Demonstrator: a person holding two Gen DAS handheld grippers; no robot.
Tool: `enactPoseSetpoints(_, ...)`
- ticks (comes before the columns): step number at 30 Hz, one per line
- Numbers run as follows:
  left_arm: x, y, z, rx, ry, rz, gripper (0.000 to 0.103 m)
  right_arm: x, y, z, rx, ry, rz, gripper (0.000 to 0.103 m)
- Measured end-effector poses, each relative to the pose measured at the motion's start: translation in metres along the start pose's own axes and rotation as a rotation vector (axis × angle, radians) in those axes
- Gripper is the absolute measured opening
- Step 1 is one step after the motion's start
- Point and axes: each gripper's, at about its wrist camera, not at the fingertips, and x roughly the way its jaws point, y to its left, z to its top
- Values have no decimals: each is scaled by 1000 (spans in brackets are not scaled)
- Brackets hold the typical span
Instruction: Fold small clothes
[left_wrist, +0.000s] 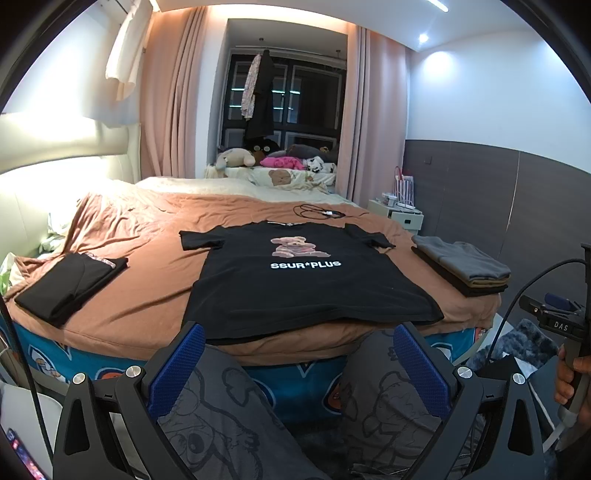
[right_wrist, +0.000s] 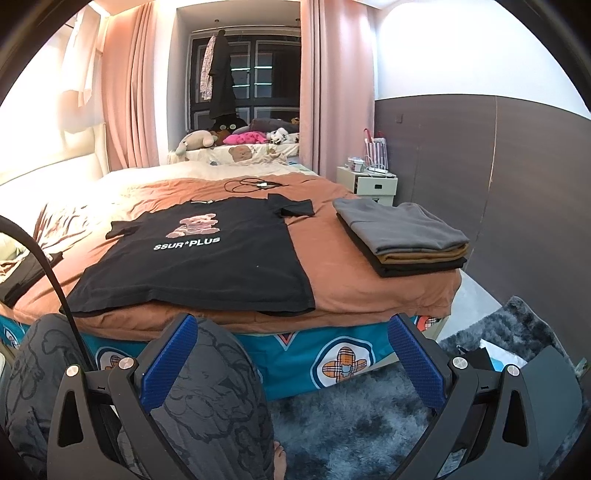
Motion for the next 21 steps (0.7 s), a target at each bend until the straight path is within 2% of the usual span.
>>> enactPoseSetpoints(21,3,3,-2,-3,5,5,103,2,0,2,11,12,12,103)
